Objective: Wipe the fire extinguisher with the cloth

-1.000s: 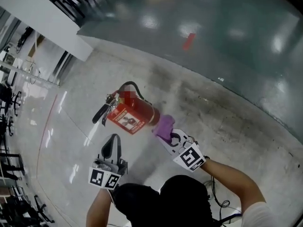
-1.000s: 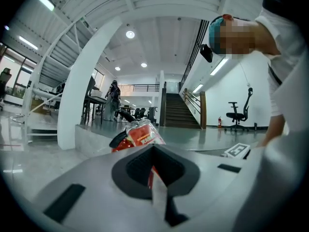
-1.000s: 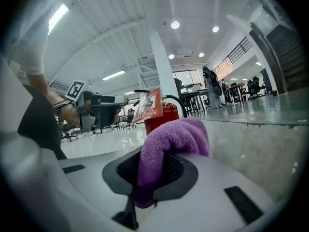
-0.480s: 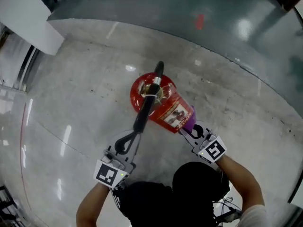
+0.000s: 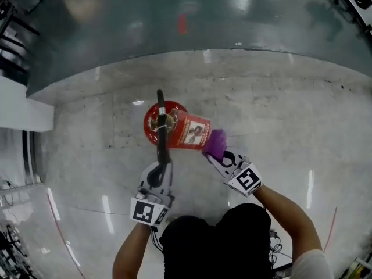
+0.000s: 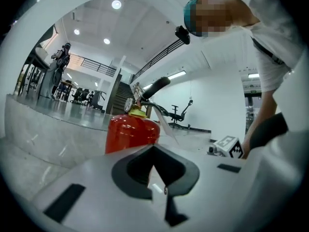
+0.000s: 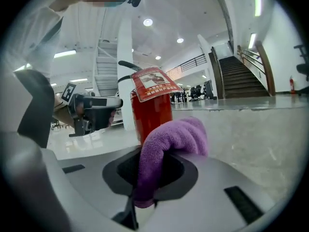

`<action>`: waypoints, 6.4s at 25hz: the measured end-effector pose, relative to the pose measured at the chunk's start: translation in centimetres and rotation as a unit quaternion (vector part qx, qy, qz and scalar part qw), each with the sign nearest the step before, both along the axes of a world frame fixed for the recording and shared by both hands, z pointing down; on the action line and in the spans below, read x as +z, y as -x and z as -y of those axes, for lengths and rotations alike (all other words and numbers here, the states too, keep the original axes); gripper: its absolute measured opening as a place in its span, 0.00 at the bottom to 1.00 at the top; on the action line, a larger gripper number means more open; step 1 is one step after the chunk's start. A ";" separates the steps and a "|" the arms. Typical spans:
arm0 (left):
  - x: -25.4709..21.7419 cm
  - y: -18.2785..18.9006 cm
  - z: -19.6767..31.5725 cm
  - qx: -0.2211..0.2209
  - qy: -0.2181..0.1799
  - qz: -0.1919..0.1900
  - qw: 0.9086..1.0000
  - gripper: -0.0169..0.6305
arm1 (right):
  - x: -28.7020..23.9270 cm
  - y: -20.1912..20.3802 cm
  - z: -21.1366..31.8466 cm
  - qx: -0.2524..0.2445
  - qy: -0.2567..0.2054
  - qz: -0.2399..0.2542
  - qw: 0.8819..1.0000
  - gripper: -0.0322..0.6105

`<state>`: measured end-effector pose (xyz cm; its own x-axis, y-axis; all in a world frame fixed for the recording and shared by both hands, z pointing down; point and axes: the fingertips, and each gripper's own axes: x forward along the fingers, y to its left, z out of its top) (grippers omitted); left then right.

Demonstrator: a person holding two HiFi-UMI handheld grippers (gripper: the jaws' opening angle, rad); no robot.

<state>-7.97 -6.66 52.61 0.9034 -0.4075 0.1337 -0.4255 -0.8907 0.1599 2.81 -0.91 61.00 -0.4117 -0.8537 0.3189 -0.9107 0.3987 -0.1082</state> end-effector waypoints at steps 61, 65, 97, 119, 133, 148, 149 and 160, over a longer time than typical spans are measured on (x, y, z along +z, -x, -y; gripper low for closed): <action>3.6 3.8 0.2 0.046 0.002 -0.038 0.998 0.03 | -3.1 7.2 5.6 0.006 -0.066 0.073 0.995 0.14; 3.5 3.8 0.1 0.047 0.002 -0.041 0.998 0.03 | -4.7 7.4 5.6 0.002 -0.073 0.079 0.994 0.14; -2.8 3.0 2.4 0.021 -0.045 0.013 0.999 0.03 | 1.8 5.1 -1.5 -0.048 -0.048 0.086 0.994 0.14; 1.9 5.4 6.0 0.375 0.013 -0.005 0.927 0.03 | 4.7 12.6 -0.4 0.278 0.028 0.052 0.959 0.14; 5.0 9.4 4.0 0.372 0.011 0.000 0.928 0.03 | 18.7 12.5 6.1 0.407 0.038 0.123 0.904 0.14; 4.6 10.3 5.2 0.347 0.023 -0.025 0.937 0.03 | 20.1 10.6 8.2 0.423 0.047 0.085 0.901 0.14; 4.5 10.3 5.4 0.343 0.022 -0.025 0.939 0.03 | 19.7 10.7 8.3 0.420 0.046 0.085 0.902 0.14; 4.3 10.6 5.1 0.338 0.020 -0.029 0.941 0.03 | 13.1 11.4 8.8 0.397 0.022 0.080 0.914 0.14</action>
